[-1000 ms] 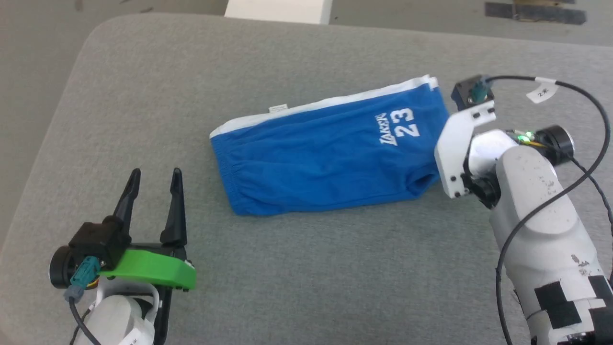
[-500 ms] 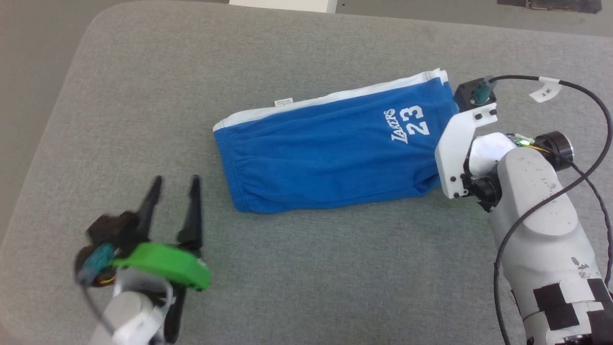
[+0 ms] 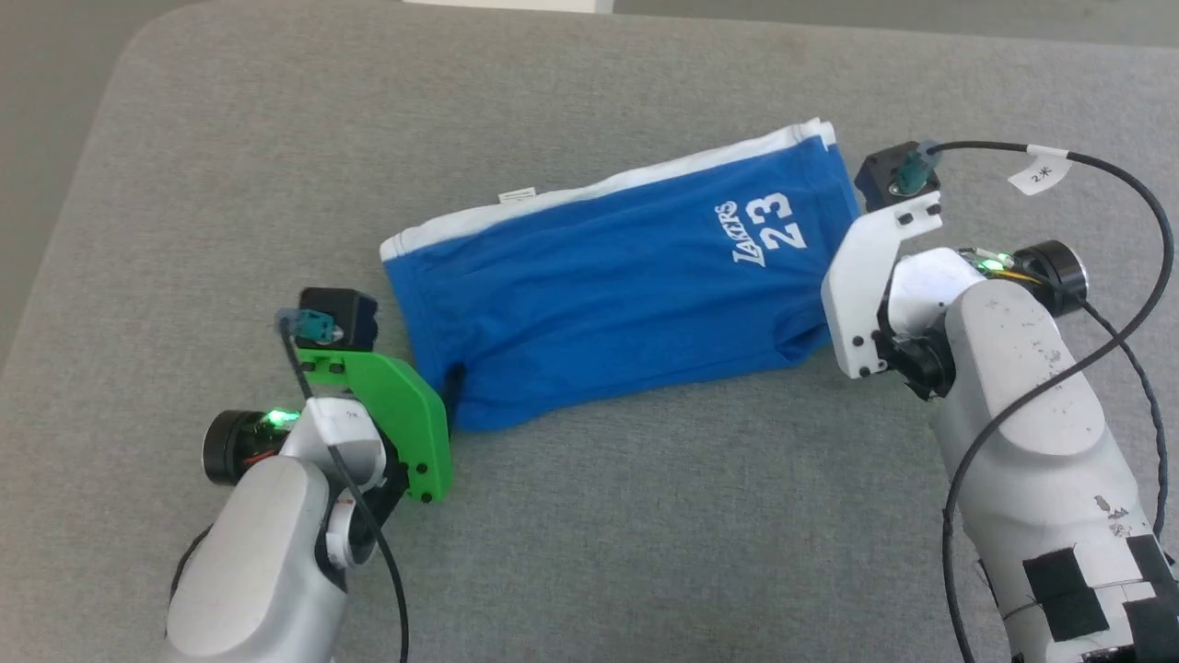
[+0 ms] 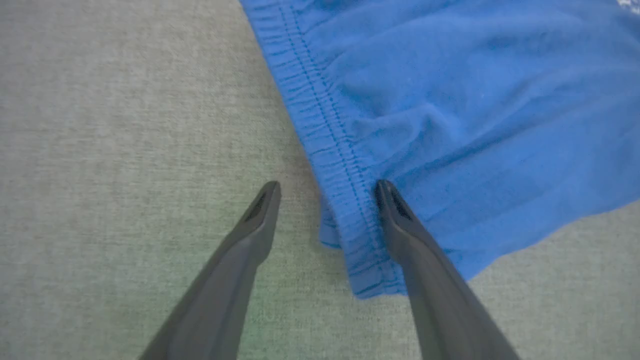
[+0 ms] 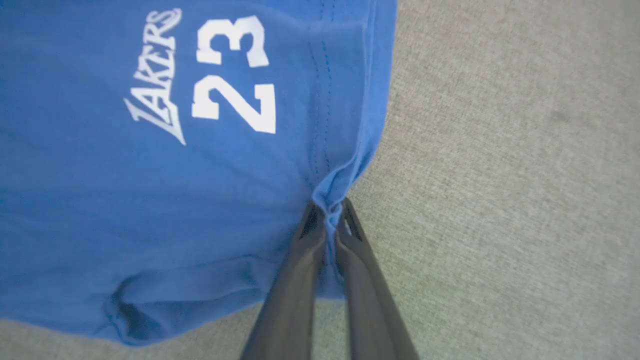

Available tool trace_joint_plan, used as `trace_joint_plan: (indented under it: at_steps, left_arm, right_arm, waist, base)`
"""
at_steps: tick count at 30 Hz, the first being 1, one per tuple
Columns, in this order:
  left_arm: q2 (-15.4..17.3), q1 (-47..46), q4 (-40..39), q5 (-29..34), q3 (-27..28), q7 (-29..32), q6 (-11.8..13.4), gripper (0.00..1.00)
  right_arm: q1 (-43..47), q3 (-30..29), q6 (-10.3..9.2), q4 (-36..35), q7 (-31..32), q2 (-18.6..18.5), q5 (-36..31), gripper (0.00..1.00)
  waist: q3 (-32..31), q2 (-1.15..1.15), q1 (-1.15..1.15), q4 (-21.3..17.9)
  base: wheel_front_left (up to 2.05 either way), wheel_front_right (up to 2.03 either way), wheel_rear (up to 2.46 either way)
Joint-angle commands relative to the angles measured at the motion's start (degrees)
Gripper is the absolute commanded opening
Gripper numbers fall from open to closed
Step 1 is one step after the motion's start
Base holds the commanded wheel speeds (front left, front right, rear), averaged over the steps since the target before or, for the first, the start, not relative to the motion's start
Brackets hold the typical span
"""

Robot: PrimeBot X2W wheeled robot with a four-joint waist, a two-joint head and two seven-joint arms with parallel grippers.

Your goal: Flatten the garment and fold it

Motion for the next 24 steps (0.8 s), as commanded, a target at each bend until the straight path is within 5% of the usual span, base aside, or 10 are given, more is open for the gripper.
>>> trace_joint_plan:
  at_steps: [1, 5, 6, 7, 17, 24]
  left_arm:
    - [0.67, -0.97, 0.75, -0.14, -0.23, 1.64, 0.16, 1.00]
    - [1.23, -0.94, 2.54, -1.39, -0.26, 4.54, -0.11, 1.00]
    - [1.28, -0.93, 3.05, -1.71, -0.18, 4.78, -0.22, 0.44]
    - [1.43, -0.83, 3.60, -1.89, -0.39, 5.39, -0.46, 0.00]
    - [1.94, 0.11, 3.77, -6.07, -0.22, 7.17, -4.10, 0.00]
    - [3.18, 2.68, 1.30, -8.39, 1.10, 8.22, -4.27, 0.00]
  right_arm:
    - [0.50, 0.32, -0.12, 0.23, -0.20, -0.25, 0.44, 0.00]
    - [0.38, 1.25, -0.12, -0.19, -0.43, -0.25, 1.22, 0.00]
    - [0.45, 1.50, -0.12, -0.27, -0.50, -0.24, 1.53, 0.00]
    - [0.53, 1.70, -0.12, -0.31, -0.54, -0.24, 1.71, 0.00]
    - [2.37, 1.80, -0.12, -1.38, -1.46, -0.24, 3.62, 0.00]
    - [9.73, -0.11, -0.12, -7.79, -2.61, -0.43, 9.03, 0.00]
  waist:
    - [0.91, 0.00, 0.00, -0.86]
    - [1.64, 0.00, 0.00, -1.54]
    - [1.81, 0.00, 0.00, -1.67]
    - [1.90, 0.00, 0.00, -1.76]
    - [-0.78, 0.00, 0.00, -2.30]
    - [-6.47, 0.00, 0.00, -3.52]
  base:
    - [0.00, 0.00, 0.00]
    - [0.00, 0.00, 0.00]
    - [0.00, 0.00, 0.00]
    - [0.00, 0.00, 0.00]
    - [0.00, 0.00, 0.00]
    - [0.00, 0.00, 0.00]
